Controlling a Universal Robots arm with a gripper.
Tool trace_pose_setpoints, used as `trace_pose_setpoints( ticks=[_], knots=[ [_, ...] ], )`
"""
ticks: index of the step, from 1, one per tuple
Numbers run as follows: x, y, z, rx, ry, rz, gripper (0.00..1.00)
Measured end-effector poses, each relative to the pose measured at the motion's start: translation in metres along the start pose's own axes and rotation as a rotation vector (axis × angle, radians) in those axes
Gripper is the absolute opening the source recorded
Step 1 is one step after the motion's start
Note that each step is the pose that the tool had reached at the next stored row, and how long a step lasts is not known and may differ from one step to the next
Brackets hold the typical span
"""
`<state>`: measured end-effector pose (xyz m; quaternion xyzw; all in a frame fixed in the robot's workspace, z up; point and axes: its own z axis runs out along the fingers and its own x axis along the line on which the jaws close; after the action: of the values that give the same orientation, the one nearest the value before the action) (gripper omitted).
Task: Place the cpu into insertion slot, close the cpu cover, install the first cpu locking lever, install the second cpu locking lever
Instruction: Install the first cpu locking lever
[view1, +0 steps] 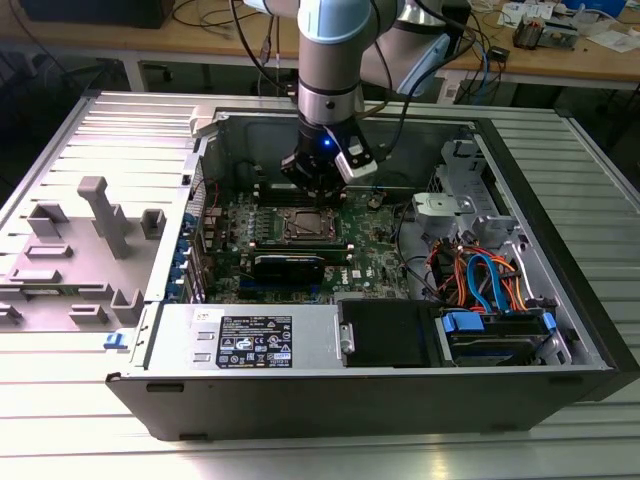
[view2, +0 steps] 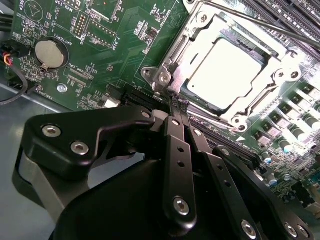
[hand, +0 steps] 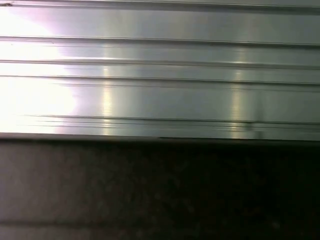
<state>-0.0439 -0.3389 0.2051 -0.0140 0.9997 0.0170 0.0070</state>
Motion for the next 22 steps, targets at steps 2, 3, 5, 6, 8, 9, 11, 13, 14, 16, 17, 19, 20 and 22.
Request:
trace_pose_setpoints(
  ticks=[2,3,5,6,8,9,11,13,14,16,17,19,20,22],
  knots=[
    [-0.0001,-0.0004,0.0006,-0.0003,-0.0001,0.000,0.11],
    [-0.0001,-0.0005,0.0007,-0.0004,-0.0004,0.000,0.11],
    [-0.0001,-0.0006,-0.0001,-0.0001,-0.0003,0.000,0.11],
    [-0.0001,-0.0006,-0.0012,-0.0004,-0.0004,0.000,0.11],
    [-0.0002,-0.0005,-0.0025,-0.0003,-0.0003,0.000,0.11],
    [-0.0002,-0.0005,-0.0025,-0.0005,-0.0004,0.000,0.11],
    [-0.0003,-0.0006,-0.0025,-0.0004,-0.0003,0.000,0.11],
    [-0.0004,-0.0011,-0.0023,-0.0003,-0.0002,0.000,0.11],
    [-0.0004,-0.0017,-0.0020,-0.0002,-0.0002,0.000,0.11],
    [-0.0004,-0.0021,-0.0014,-0.0003,-0.0003,0.000,0.11],
    [-0.0004,-0.0025,-0.0009,-0.0003,-0.0002,0.000,0.11],
    [-0.0004,-0.0035,-0.0001,0.0001,-0.0001,0.000,0.11],
    [-0.0003,-0.0037,0.0003,0.0002,-0.0001,0.000,0.11],
    [-0.0004,-0.0038,0.0009,0.0002,0.0000,0.000,0.11]
  ],
)
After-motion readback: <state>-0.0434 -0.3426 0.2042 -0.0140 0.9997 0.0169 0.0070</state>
